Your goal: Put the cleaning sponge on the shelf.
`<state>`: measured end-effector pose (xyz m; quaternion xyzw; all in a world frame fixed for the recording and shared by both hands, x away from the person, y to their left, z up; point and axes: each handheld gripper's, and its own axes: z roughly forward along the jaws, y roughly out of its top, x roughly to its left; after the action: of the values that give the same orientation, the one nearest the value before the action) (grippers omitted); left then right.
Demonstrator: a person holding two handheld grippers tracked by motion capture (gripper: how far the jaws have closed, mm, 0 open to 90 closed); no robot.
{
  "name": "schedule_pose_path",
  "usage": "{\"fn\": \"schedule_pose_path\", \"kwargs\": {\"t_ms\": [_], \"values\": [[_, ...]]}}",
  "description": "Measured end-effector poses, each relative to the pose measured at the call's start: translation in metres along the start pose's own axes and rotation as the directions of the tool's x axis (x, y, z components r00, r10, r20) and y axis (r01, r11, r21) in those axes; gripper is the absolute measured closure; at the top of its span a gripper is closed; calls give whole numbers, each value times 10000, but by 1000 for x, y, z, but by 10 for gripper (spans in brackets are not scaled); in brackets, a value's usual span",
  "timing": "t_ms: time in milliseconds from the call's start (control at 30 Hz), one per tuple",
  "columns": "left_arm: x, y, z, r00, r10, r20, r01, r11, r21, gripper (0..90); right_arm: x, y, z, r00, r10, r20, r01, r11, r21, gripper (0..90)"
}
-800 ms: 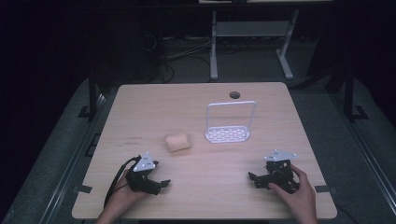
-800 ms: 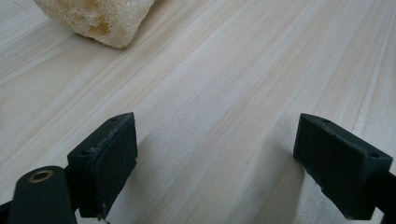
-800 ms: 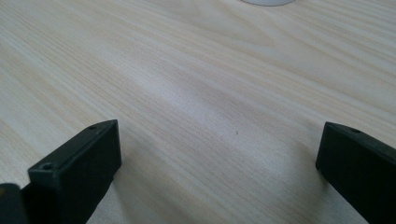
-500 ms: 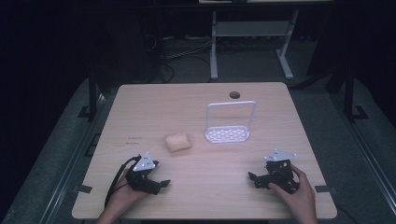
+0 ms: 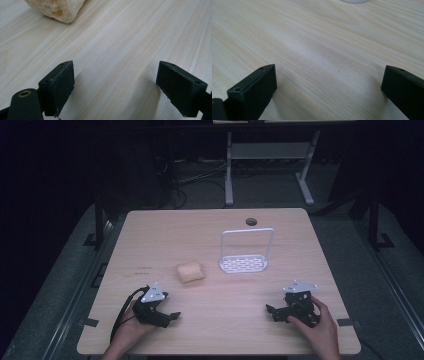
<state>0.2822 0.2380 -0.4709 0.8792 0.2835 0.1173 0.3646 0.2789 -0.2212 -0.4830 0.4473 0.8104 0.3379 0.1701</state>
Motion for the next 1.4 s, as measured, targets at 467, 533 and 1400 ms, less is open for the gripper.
{"fn": "schedule_pose_path", "kwargs": {"t_ms": [467, 533, 1400], "values": [[10, 8, -5, 9998, -188, -58, 187, 9997, -136, 148, 0, 0, 0, 10000, -6, -7, 6, 10000, -5, 0], [10, 12, -4, 9999, -135, -50, 134, 9998, -162, 148, 0, 0, 0, 10000, -20, -4, 20, 10000, -4, 0], [26, 37, -7, 9998, -61, -187, 54, 9994, -338, 148, 0, 0, 0, 10000, -12, -2, 12, 10000, -6, 0]]}}
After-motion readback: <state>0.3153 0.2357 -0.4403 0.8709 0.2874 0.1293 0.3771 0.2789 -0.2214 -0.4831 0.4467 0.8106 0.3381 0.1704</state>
